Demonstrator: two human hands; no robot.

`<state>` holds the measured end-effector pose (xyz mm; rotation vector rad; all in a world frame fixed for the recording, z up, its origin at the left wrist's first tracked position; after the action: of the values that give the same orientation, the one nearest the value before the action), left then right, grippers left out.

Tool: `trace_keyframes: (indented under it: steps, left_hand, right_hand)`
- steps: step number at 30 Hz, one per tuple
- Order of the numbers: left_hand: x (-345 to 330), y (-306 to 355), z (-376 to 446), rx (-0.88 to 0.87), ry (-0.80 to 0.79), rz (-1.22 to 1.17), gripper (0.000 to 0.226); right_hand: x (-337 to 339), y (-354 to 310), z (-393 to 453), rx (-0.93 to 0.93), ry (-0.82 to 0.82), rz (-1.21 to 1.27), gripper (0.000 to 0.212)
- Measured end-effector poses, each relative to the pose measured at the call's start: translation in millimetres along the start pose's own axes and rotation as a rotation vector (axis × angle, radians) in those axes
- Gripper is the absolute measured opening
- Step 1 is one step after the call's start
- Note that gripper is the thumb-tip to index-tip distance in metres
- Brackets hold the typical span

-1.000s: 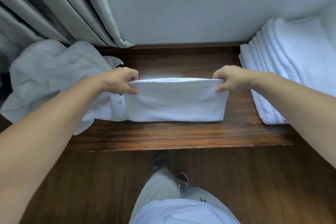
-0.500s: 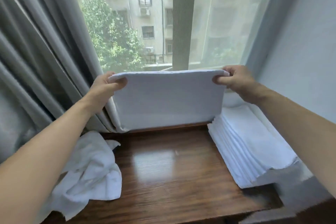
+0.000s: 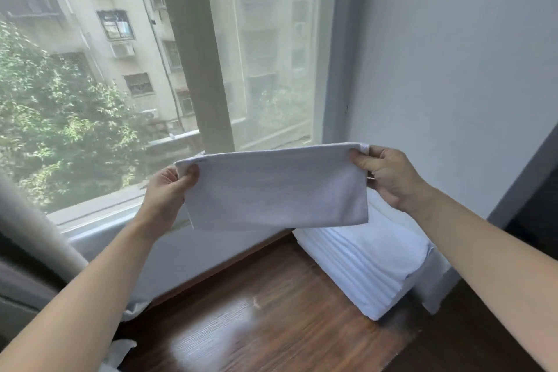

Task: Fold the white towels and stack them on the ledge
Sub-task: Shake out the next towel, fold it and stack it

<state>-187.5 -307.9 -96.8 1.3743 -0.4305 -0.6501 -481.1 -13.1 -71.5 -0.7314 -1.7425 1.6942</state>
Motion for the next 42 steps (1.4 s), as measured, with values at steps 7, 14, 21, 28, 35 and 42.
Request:
trace_keyframes:
  steps: [7, 14, 21, 28, 35, 42]
  left_hand:
    - [-97, -55, 56, -0.140, -0.145, 0.347, 0.032]
    - [-202, -116, 90, -0.045, -0.297, 0.607, 0.019]
    - [-303, -168, 150, -0.034, -0.410, 0.774, 0.034]
    - [-361, -237, 162, -0.070, -0.555, 1.085, 0.040]
    - [-363, -225, 95, -0.645, -0.554, 1.290, 0.043]
    - [-368, -268, 62, -0.169, -0.979, 1.285, 0.085]
  right_hand:
    - [82, 55, -31, 0.033, 0.419, -0.372, 0.029]
    - [123, 116, -59, -0.083, 0.625, -0.745, 0.042]
    - [168, 191, -48, -0.337, 0.802, -0.471, 0.042]
    - [170, 254, -51, -0.507, 0.808, -0.323, 0.010]
    - [143, 200, -70, -0.159, 0.887, -0.826, 0.031]
    - [64, 228, 38, -0.009, -0.070, -1.372, 0.068]
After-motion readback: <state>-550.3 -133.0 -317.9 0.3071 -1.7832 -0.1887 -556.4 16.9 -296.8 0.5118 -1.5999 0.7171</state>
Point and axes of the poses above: each hand's wrist, its own z-axis towards the middle knuckle, its own x-axis out of the back of the hand, y = z × x, the point moved 8 cm from there along z, towards the middle knuckle, and after that the axes turned 8 degrees about -z, right-handed, at the moved point
